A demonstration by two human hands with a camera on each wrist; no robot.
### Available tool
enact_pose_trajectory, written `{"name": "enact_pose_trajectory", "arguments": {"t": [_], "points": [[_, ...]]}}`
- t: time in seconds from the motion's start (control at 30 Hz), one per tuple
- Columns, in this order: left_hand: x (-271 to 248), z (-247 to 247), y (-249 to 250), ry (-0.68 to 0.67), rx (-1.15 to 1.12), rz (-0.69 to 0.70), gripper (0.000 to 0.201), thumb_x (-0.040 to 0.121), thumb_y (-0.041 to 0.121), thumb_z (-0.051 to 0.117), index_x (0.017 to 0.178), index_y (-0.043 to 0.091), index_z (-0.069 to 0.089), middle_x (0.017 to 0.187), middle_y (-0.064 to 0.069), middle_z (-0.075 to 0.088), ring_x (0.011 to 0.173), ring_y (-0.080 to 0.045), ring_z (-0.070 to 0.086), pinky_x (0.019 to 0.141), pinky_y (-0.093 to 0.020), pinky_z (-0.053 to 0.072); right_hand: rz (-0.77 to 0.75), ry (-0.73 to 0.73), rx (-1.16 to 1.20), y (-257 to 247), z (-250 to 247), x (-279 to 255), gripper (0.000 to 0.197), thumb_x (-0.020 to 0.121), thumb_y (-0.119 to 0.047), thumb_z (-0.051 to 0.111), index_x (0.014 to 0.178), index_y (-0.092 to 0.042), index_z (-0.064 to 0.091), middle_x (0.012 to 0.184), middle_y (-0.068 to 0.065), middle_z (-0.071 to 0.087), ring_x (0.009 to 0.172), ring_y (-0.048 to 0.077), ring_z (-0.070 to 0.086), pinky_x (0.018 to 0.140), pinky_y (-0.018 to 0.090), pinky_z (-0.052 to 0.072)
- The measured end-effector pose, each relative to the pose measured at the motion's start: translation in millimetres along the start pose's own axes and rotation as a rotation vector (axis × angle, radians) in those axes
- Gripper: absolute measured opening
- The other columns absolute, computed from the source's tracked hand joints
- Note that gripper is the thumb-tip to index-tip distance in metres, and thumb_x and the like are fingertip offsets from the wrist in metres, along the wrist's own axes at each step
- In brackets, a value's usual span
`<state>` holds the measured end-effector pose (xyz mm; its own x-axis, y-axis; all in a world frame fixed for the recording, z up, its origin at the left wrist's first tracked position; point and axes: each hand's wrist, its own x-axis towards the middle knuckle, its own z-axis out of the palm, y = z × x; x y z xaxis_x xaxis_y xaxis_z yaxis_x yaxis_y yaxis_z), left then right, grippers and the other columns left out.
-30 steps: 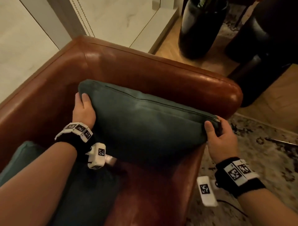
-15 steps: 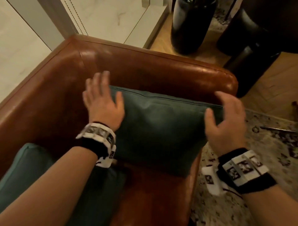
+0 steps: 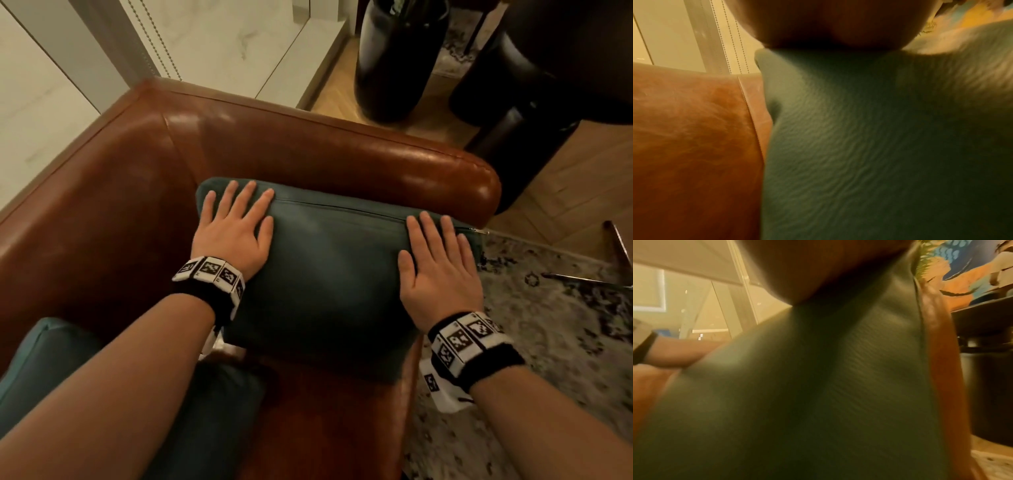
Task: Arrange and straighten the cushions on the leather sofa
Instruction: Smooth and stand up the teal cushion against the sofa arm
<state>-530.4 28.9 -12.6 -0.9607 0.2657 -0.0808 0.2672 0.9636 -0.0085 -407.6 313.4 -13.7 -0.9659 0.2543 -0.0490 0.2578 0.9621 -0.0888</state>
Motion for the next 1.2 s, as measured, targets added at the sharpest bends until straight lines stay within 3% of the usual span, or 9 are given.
{"name": "enact_pose_trajectory", "arguments": {"t": [0.1,0.23,0.4,0.53,0.63,0.7,0.77,1.03,1.2], "points": [[-3,-13,25,0.038,-0.01,-0.056,0.058,0.096,0.049,0.016,0.152,0.034,0.023,0.162,0.004,0.02,0.151,-0.03,0.005,0.119,-0.057,-0.003,0.041,0.036,0.041,-19,-18,0,0.057,0.1,-0.047,0.015,0.155,-0.029,0.014,0.164,-0.007,0.009,0.151,0.017,-0.004,0.121,0.042,-0.006],[-12,-12,89,0.039,-0.117,0.293,0.055,0.096,0.042,0.024,0.15,0.033,0.031,0.158,0.008,0.031,0.149,-0.022,0.021,0.12,-0.052,0.007,-0.182,-0.031,0.09,-68,-15,15,0.054,0.101,-0.042,0.018,0.154,-0.03,0.018,0.162,-0.011,0.017,0.15,0.015,0.009,0.122,0.043,0.002],[16,2,5,-0.056,-0.06,-0.078,0.052,0.099,0.046,0.019,0.148,0.031,0.033,0.158,0.006,0.029,0.149,-0.024,0.016,0.121,-0.049,0.004,0.01,-0.036,-0.022,-3,-8,23,0.056,0.099,-0.046,0.013,0.15,-0.032,0.03,0.157,-0.008,0.032,0.147,0.02,0.022,0.121,0.047,0.006],[5,-15,-46,-0.046,-0.132,-0.344,0.058,0.097,0.049,0.013,0.152,0.031,0.019,0.163,-0.001,0.013,0.15,-0.033,0.0,0.12,-0.056,0.0,0.084,-0.057,0.052,33,-19,9,0.055,0.1,-0.044,0.011,0.153,-0.031,0.022,0.16,-0.007,0.026,0.149,0.018,0.013,0.121,0.049,0.002],[-28,-17,4,0.203,-0.133,-0.087,0.061,0.097,0.044,0.023,0.155,0.027,0.012,0.164,-0.005,0.002,0.15,-0.034,-0.006,0.12,-0.055,-0.001,-0.086,0.12,0.088,-3,-26,-9,0.056,0.101,-0.039,0.021,0.154,-0.022,0.024,0.16,-0.002,0.026,0.15,0.018,0.012,0.122,0.045,0.004],[-52,1,49,0.214,-0.111,0.209,0.062,0.097,0.043,0.028,0.155,0.03,0.011,0.165,-0.002,0.002,0.151,-0.031,-0.006,0.12,-0.056,0.001,-0.278,0.133,0.109,-40,-14,-20,0.057,0.101,-0.038,0.026,0.154,-0.019,0.024,0.16,-0.001,0.026,0.15,0.018,0.014,0.122,0.045,0.005],[-63,28,69,0.159,-0.046,0.287,0.062,0.098,0.043,0.031,0.155,0.033,0.01,0.165,0.002,0.004,0.151,-0.027,-0.005,0.12,-0.055,0.002,-0.43,0.075,0.007,-57,7,-21,0.058,0.101,-0.043,0.028,0.155,-0.023,0.021,0.162,-0.002,0.021,0.151,0.019,0.011,0.122,0.045,0.004],[-69,58,8,0.196,-0.3,-0.369,0.067,0.098,0.047,0.023,0.153,0.032,-0.013,0.163,-0.005,-0.015,0.15,-0.031,-0.014,0.12,-0.056,0.001,-0.189,0.082,-0.096,20,11,-7,0.062,0.099,-0.052,0.016,0.156,-0.029,0.006,0.165,-0.004,0.005,0.151,0.015,-0.006,0.122,0.039,-0.005],[-79,53,94,0.285,-0.289,0.015,0.067,0.097,0.047,0.028,0.154,0.031,-0.005,0.162,-0.002,-0.014,0.149,-0.031,-0.014,0.12,-0.049,-0.01,-0.417,0.122,-0.046,-38,7,-16,0.059,0.1,-0.043,0.024,0.156,-0.025,0.012,0.164,-0.005,0.007,0.151,0.016,-0.003,0.122,0.045,-0.001]]}}
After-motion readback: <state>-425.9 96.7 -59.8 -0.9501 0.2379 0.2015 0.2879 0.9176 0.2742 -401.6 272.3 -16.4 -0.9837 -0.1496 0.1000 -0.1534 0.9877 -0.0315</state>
